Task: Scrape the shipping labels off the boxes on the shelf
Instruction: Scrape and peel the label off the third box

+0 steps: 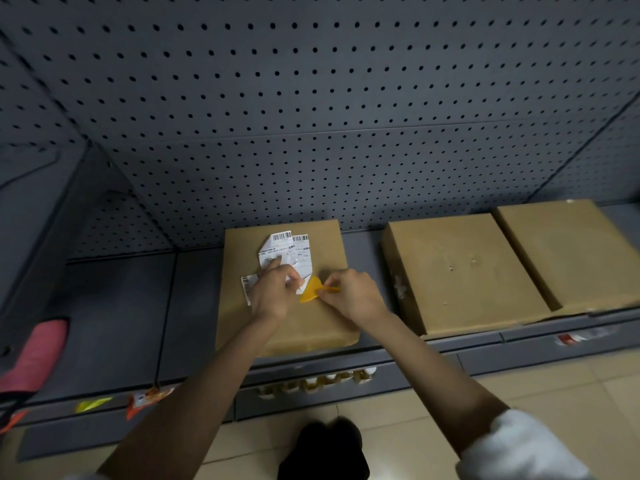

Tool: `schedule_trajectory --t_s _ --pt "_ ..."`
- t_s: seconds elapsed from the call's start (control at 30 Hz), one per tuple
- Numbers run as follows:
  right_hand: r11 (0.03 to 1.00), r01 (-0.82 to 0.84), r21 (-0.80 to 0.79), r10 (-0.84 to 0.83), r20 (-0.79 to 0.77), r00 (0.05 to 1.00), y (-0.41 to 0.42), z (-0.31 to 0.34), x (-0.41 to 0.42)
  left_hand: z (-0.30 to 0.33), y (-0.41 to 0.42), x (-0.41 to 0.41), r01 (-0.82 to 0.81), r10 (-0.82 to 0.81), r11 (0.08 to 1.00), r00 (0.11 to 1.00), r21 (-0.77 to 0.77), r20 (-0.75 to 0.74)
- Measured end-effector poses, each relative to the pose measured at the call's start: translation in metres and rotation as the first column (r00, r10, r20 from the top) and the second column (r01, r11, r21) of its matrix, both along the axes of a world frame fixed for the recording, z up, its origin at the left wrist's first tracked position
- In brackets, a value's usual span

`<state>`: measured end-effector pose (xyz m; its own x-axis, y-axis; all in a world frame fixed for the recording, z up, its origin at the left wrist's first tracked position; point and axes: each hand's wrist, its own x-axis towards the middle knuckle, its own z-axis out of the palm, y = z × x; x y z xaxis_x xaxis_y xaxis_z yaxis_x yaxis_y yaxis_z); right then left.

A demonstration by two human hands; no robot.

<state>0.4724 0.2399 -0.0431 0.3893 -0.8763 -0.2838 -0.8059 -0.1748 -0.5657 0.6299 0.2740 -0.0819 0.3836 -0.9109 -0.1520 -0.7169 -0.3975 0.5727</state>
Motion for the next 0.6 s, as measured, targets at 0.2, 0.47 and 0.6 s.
schedule_trajectory --t_s 0.2,0.47,0.6 --pt "1.000 -0.004 0.018 0.004 -0.035 0.999 -0.004 0.003 -0.021 -0.003 -0.001 0.000 -0.017 0.016 1.000 0.999 -0.015 -0.029" --pt "1.000 0.011 0.027 -0.011 -0.003 1.000 0.000 0.001 -0.010 -0.010 -0.001 0.003 -0.035 0.033 0.998 0.998 -0.043 -0.047" --pt "1.000 0.005 0.015 -0.004 -0.028 1.000 -0.001 0.002 -0.012 -0.011 0.000 0.002 -0.069 0.065 0.996 0.995 -0.055 -0.079"
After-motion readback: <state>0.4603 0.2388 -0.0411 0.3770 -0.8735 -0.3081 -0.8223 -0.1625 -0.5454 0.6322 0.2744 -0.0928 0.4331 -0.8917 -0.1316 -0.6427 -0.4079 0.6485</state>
